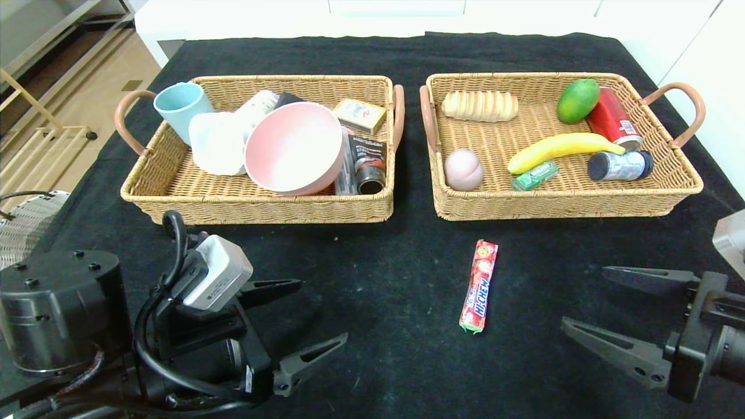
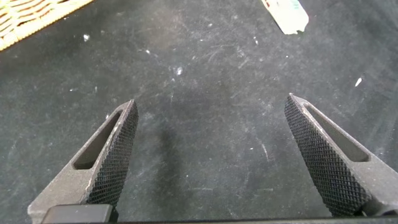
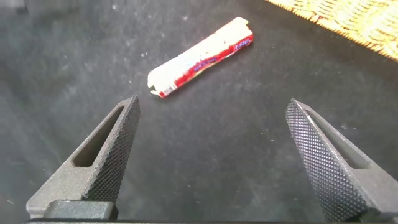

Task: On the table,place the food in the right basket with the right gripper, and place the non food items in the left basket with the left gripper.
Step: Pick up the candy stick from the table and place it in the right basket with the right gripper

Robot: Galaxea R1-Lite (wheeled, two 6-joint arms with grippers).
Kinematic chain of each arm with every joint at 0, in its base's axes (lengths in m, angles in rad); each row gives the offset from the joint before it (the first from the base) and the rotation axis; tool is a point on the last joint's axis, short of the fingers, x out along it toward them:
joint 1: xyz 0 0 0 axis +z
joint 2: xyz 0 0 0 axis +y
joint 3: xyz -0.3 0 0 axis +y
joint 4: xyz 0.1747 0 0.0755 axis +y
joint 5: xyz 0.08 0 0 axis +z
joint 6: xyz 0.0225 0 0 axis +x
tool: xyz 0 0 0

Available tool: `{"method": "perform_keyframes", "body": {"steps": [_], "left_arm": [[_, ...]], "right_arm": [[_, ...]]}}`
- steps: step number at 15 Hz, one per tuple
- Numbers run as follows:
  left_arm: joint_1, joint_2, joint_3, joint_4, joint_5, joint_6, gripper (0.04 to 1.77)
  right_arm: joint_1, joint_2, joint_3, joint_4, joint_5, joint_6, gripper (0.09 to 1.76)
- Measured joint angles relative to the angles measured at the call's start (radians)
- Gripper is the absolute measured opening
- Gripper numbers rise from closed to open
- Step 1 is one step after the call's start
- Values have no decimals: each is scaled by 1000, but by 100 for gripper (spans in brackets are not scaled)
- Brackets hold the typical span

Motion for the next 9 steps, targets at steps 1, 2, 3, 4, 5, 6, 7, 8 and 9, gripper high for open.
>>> {"method": "perform_keyframes", "body": {"steps": [1,2,3,4,5,6,7,8,9], "left_arm": [[1,1,0,0,1,0,170],[1,3,0,1,1,1,170],[2,4,0,0,4,1,170],[2,4,0,-3,3,-1,170],[3,2,0,-3,2,-2,170],[3,1,1,-3,2,-1,171],[4,0,2,-3,3,1,171],[5,0,3,-3,3,0,171],[10,0,4,-4,3,0,171]], "right_arm": [[20,3,-14,20,-49,31,171],[51,8,-34,49,-118,64,171],[100,16,-62,91,-213,109,171],[151,27,-95,138,-308,155,171],[197,42,-125,179,-398,196,171],[242,66,-157,214,-481,230,171],[271,91,-183,227,-533,252,171],[290,118,-204,236,-569,266,171],[307,148,-234,249,-611,285,171]]}}
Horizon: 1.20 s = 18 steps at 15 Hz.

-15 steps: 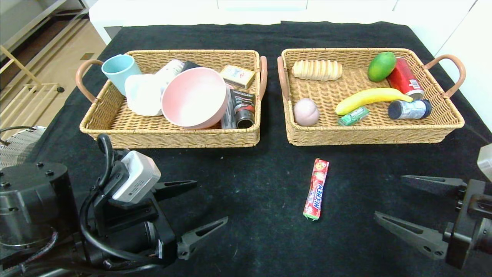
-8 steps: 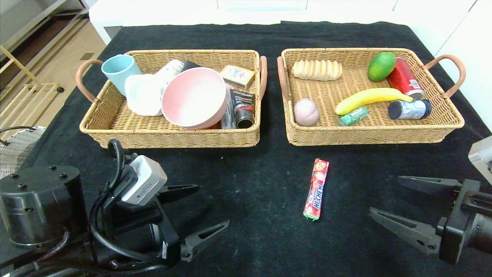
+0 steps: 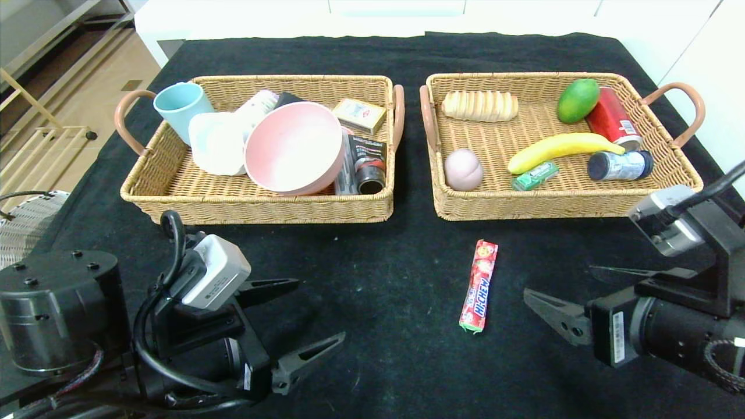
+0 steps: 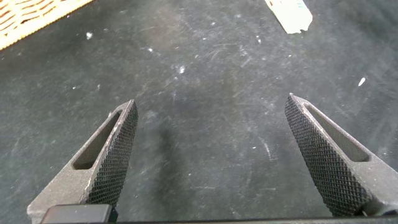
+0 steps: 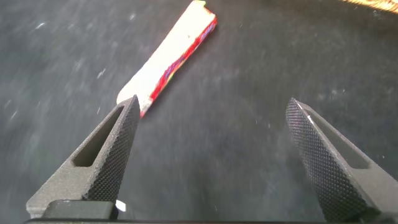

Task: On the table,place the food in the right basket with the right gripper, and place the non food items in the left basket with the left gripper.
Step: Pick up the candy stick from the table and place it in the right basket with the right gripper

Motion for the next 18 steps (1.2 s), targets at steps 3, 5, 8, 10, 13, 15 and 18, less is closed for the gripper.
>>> {"method": "perform_keyframes", "body": {"steps": [3,5,8,10,13,15,18], "left_arm": [[7,0,0,-22,0,0,171],[14,0,2,-40,0,-2,171],[20,0,2,-42,-2,0,171],[22,-2,2,-42,-2,0,172],[27,-12,2,-42,-3,-1,172],[36,-19,0,-42,-3,-3,172],[52,-29,-5,-66,-5,-6,172]], "right_arm": [[45,80,-138,169,-97,104,171],[79,131,-264,336,-136,211,171],[129,222,-474,576,-178,382,171],[153,291,-573,655,-206,459,171],[166,370,-616,670,-219,503,171],[166,411,-626,668,-221,519,171],[162,458,-660,667,-222,532,171]]}}
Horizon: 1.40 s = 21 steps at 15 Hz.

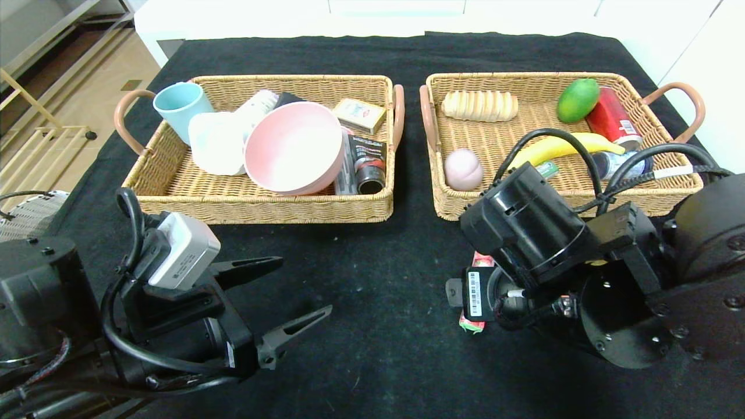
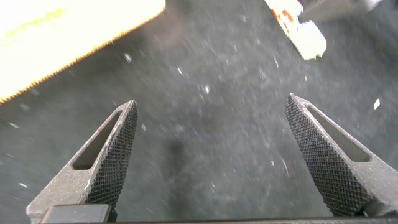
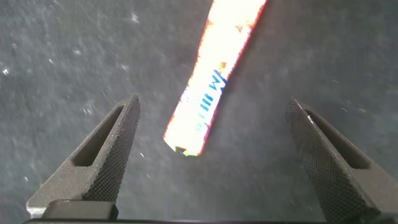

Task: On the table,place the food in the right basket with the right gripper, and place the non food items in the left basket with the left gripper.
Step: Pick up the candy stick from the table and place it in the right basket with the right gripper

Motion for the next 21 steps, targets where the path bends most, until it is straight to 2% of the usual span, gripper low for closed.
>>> {"method": "perform_keyframes", "body": {"steps": [12,21], "left_arm": [[20,-16,-2,-23,-1,-1,172],[19,-16,0,-22,-1,-1,172]], "right_arm": [[-41,111,-106,3,-72,40,171],[-52,135,-113,1,-87,68,171]]}}
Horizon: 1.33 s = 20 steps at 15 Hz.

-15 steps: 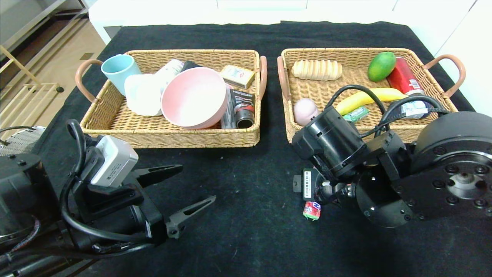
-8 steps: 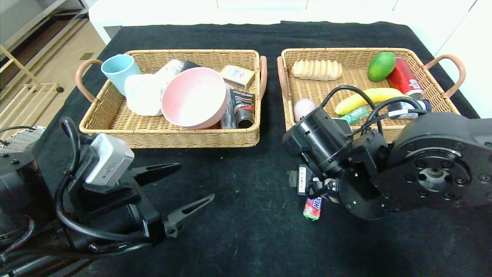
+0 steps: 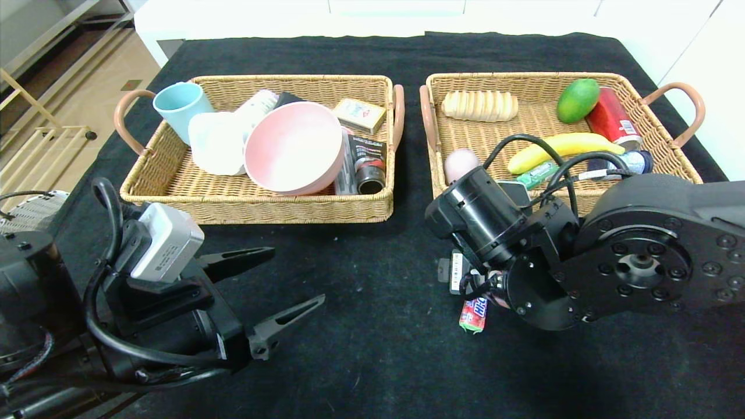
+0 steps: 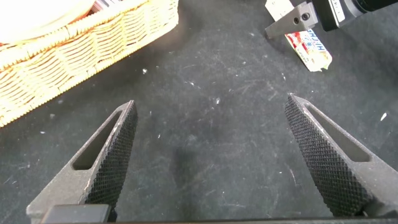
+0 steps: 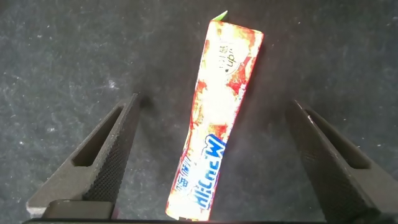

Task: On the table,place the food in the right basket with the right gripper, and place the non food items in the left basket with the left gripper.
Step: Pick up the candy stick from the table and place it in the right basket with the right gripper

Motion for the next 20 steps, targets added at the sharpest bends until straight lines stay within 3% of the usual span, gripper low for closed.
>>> {"method": "perform_keyframes", "body": {"steps": [3,7,10,11,20], "left_arm": [[0,1,0,0,0,0,172],[-1,3,1,0,-1,1,172],[-2,5,3,1,-10,1,172],[-3,6,5,2,-11,1,172],[-4,16,6,4,-14,1,172]], "right_arm": [[0,5,3,1,2,10,164],[3,9,8,1,2,12,102],[4,14,10,1,1,13,72],[5,16,10,-1,1,13,37],[3,27,11,0,0,31,35]]}}
